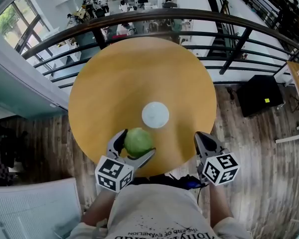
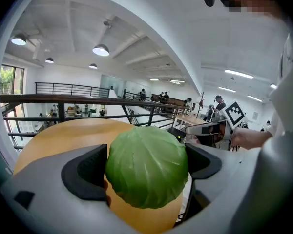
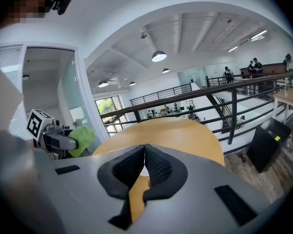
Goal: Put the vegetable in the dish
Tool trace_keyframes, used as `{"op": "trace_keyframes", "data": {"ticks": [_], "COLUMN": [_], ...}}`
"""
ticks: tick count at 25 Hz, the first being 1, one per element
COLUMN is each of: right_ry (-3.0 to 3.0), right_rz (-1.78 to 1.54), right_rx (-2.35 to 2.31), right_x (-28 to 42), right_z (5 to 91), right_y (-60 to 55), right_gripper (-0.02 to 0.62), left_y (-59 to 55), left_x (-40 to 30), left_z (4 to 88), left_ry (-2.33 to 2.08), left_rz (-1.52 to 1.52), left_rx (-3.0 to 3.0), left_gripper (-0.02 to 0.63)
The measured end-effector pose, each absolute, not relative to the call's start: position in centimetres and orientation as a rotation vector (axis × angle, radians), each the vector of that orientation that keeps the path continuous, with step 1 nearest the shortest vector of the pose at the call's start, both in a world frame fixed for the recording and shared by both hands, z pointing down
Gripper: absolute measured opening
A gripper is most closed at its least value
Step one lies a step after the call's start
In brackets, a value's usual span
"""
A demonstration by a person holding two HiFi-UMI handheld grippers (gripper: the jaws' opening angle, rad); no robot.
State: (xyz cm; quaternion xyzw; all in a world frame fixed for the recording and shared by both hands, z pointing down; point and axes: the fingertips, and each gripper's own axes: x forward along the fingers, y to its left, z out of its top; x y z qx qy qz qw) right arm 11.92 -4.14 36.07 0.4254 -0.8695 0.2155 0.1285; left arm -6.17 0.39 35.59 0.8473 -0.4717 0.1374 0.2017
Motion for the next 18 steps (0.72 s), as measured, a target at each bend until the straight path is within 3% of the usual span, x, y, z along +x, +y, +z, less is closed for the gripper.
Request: {"op": "trace_keyframes", "data": {"ticks": [18], "right_ry": [-2.470], "right_rz": [0.705], "right_rx": [1.277], "right_x": [10.9], "right_z": [37.3], "right_y": [-6.8], "right_gripper": [0.026], "left_y": [-4.0], "left_x": [-7.4], "left_z": [37.3], "left_ry": [-1.255], "left_rz": [0.508], "left_rx": [2.372], "left_gripper": [0.488]}}
